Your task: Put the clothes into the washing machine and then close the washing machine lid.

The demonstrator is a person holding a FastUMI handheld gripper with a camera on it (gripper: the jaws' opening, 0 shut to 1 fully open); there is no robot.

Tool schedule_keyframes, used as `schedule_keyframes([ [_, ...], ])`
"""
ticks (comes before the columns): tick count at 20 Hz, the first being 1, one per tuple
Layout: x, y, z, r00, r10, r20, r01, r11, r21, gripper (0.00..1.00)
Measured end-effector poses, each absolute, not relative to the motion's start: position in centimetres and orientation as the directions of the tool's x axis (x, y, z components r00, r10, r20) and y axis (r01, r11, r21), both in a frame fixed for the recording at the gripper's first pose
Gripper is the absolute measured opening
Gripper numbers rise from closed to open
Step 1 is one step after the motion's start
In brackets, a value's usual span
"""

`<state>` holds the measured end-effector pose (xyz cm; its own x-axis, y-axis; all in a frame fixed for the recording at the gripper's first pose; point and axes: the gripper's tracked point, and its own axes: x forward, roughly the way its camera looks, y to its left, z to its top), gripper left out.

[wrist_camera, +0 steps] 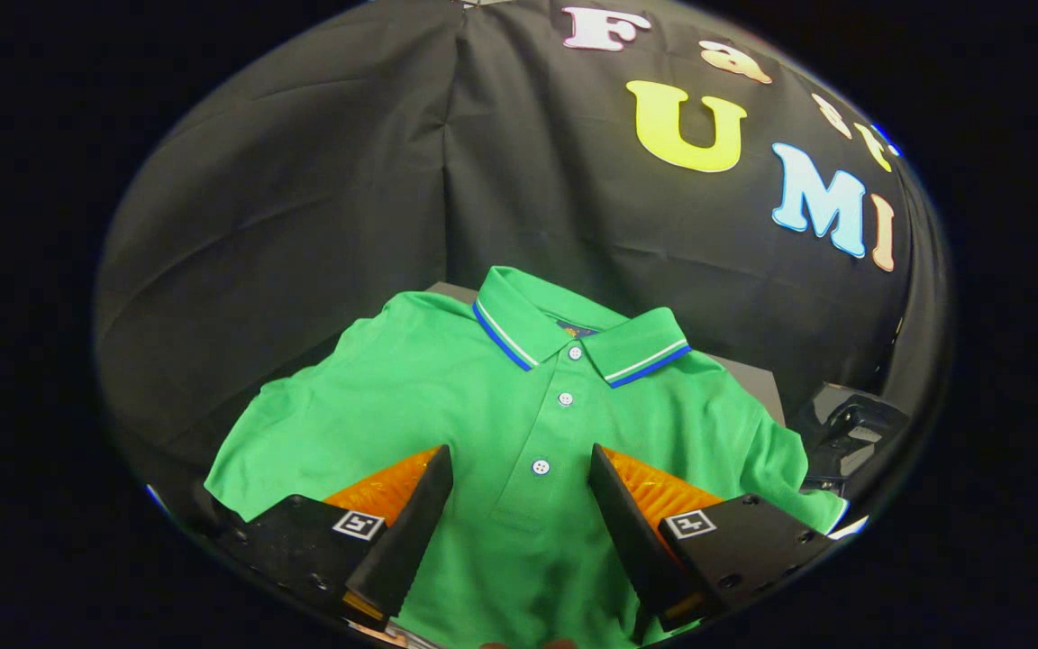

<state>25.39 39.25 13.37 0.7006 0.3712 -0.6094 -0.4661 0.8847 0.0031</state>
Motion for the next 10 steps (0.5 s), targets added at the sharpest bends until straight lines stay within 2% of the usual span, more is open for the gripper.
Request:
schedule_keyframes([
  [8, 25.12, 39.8, 13.53, 0.694, 0.408, -0.593, -0.504, 0.864, 0.006, 0.94],
  [10, 24.92, 40.22, 13.72, 0.701, 0.419, -0.577, -0.532, 0.846, -0.032, 0.55],
])
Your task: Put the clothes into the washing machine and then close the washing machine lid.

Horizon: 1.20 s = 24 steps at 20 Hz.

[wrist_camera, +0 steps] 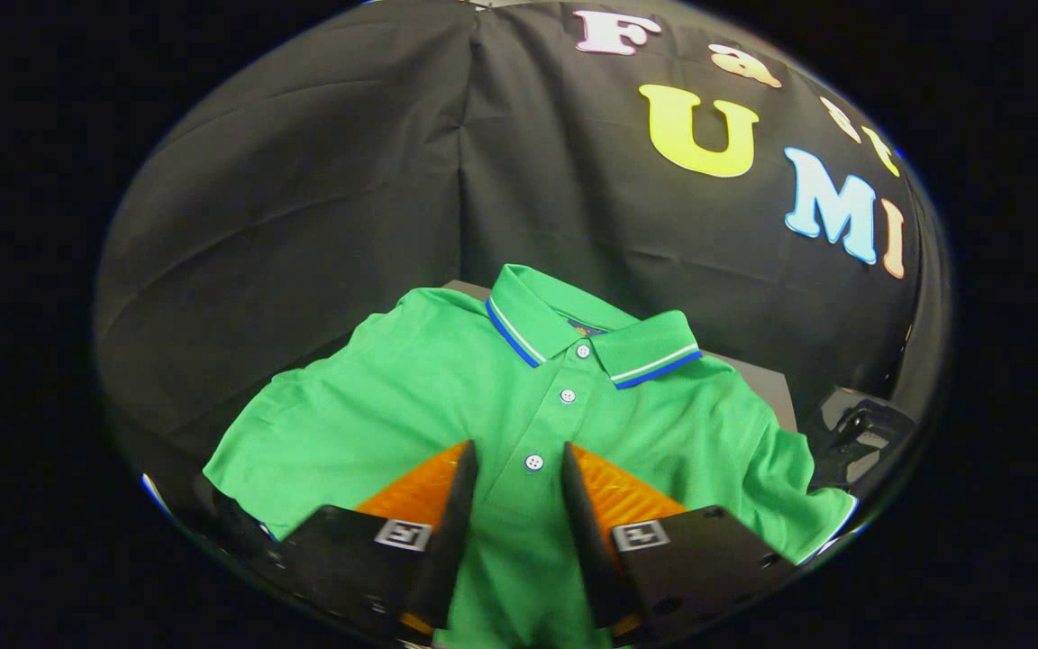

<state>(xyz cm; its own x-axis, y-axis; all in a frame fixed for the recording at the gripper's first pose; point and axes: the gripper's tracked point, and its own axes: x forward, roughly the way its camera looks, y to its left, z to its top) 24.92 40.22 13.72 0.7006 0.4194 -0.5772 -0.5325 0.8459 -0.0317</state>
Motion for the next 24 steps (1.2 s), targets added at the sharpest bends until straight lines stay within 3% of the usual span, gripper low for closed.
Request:
schedule_keyframes([
  [2, 24.6, 40.0, 13.8, 0.713, 0.401, -0.575, -0.545, 0.833, -0.097, 0.15],
  [4, 25.1, 40.6, 13.3, 0.734, 0.389, -0.556, -0.53, 0.841, -0.112, 0.15],
  [5, 24.2, 40.1, 14.6, 0.733, 0.399, -0.55, -0.545, 0.829, -0.125, 0.02],
  [13, 24.1, 39.9, 16.9, 0.693, 0.509, -0.51, -0.569, 0.821, 0.047, 0.02],
  [24, 24.4, 36.4, 30.4, 0.817, 0.525, -0.239, -0.542, 0.84, -0.004, 0.01],
])
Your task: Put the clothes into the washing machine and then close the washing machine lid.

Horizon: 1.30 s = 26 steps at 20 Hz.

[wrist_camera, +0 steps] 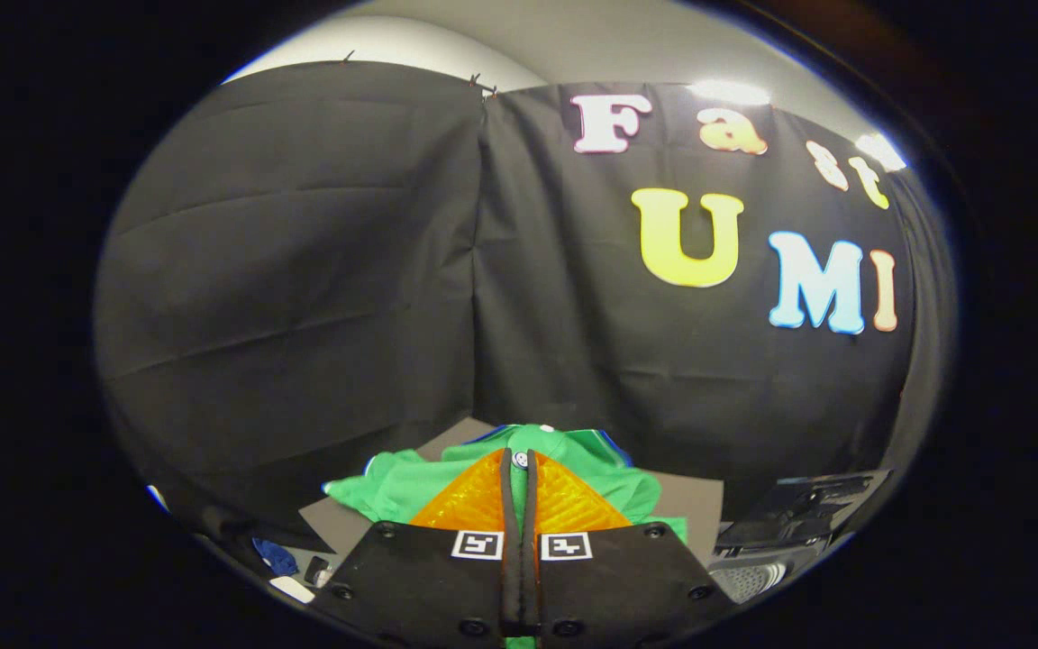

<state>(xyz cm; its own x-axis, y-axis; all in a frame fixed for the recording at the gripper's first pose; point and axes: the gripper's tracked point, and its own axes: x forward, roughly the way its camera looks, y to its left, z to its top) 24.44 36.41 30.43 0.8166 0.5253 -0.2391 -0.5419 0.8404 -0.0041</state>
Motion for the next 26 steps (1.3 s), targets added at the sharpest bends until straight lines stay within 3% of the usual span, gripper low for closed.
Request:
schedule_keyframes([
  [13, 23.9, 27.4, 39.8, 0.892, 0.443, -0.088, -0.446, 0.895, -0.024, 0.01],
  [26, 26.5, 12.9, 38.9, 0.948, 0.292, -0.124, -0.298, 0.954, -0.033, 0.01],
])
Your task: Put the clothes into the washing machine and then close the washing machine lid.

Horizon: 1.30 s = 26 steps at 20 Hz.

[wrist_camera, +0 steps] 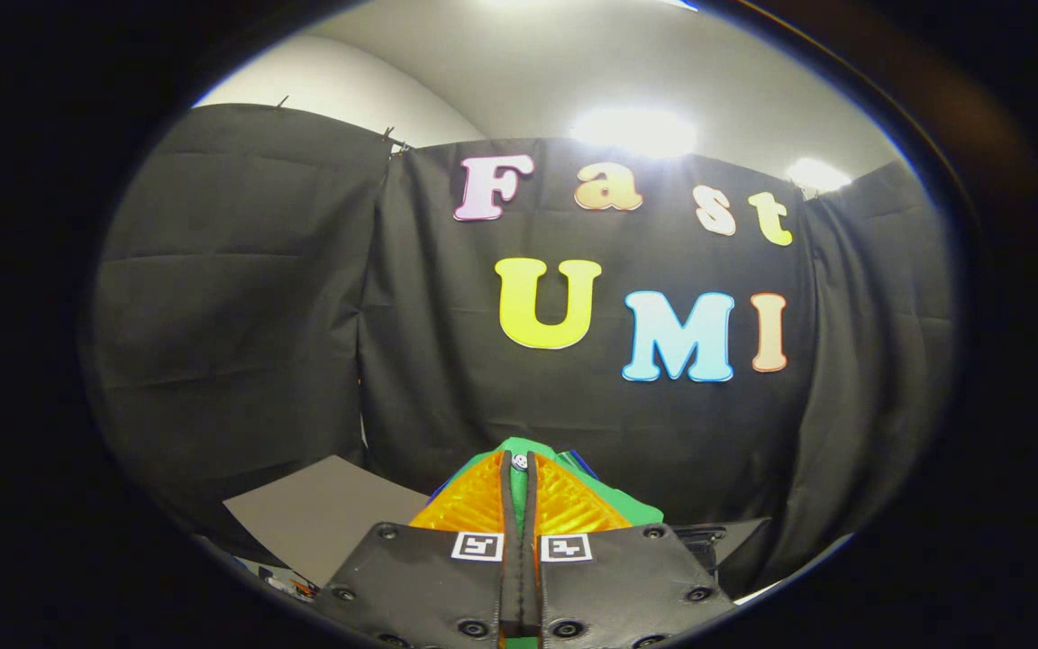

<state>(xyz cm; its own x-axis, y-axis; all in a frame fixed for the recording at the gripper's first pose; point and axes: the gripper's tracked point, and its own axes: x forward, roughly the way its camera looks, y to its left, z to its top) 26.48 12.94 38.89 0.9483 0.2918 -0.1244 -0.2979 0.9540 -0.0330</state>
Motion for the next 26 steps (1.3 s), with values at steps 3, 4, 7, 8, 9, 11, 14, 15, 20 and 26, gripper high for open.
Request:
schedule_keyframes([
  [3, 26.7, 9.7, 38.6, 0.957, 0.262, -0.127, -0.266, 0.964, -0.016, 0.01],
  [4, 26.9, 8.6, 38.5, 0.959, 0.252, -0.128, -0.256, 0.967, -0.016, 0.01],
  [7, 27.0, 5.4, 37.8, 0.966, 0.222, -0.135, -0.225, 0.974, -0.006, 0.01],
  [8, 27.0, 4.4, 37.5, 0.968, 0.212, -0.138, -0.214, 0.977, -0.005, 0.01],
  [9, 27.1, 3.4, 36.9, 0.969, 0.201, -0.141, -0.203, 0.979, -0.006, 0.01],
  [11, 27.1, 1.6, 35.4, 0.971, 0.184, -0.151, -0.188, 0.982, -0.009, 0.01],
  [14, 27.2, -0.3, 32.6, 0.97, 0.171, -0.173, -0.174, 0.985, -0.002, 0.01],
  [15, 27.3, -0.9, 31.8, 0.97, 0.167, -0.176, -0.17, 0.985, 0.0, 0.01],
  [20, 27.7, -2.7, 27.4, 0.968, 0.158, -0.197, -0.158, 0.987, 0.013, 0.01],
  [26, 28.8, -4.0, 20.8, 0.961, 0.153, -0.23, -0.143, 0.988, 0.06, 0.01],
])
